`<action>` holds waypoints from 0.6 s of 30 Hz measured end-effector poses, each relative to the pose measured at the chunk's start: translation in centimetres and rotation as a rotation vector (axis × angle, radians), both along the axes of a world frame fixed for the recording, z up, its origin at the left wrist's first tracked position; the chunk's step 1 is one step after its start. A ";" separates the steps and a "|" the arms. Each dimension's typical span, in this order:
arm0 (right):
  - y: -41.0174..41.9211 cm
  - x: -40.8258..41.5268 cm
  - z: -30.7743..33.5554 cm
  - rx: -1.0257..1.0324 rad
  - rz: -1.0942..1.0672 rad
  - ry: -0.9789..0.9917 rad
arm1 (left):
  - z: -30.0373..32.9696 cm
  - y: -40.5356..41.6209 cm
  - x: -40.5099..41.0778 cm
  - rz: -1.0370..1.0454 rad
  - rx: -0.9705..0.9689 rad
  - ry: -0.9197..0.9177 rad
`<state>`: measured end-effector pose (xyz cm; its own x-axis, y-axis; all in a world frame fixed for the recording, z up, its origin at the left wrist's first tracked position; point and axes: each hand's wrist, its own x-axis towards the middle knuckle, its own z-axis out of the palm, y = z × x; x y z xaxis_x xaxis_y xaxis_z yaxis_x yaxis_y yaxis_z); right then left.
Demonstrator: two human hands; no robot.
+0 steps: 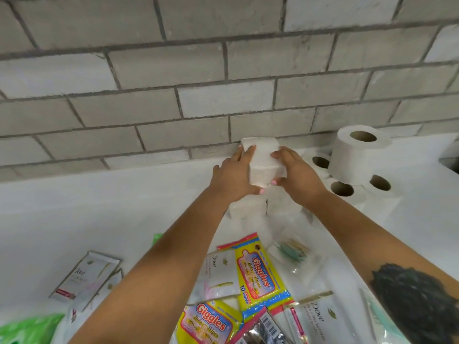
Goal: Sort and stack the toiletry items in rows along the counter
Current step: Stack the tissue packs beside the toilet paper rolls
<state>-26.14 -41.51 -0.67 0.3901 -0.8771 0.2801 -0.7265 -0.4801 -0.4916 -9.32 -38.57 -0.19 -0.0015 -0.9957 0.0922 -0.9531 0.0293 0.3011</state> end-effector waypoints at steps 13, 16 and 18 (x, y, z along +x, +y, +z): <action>2.0 -0.4 0.9 -0.001 -0.076 0.068 | -0.1 3.2 -0.1 0.088 -0.156 0.234; 4.4 -0.4 1.3 -0.149 -0.088 -0.057 | -0.4 5.2 0.4 0.108 -0.213 0.277; 6.4 -0.3 1.3 -0.224 -0.085 -0.108 | -0.8 6.9 0.6 0.143 -0.270 0.313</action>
<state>-26.45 -35.15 0.62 0.2750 -0.8167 0.5074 -0.7177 -0.5255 -0.4568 -8.70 -31.62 -0.96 0.2038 -0.9240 0.3235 -0.8173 0.0213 0.5758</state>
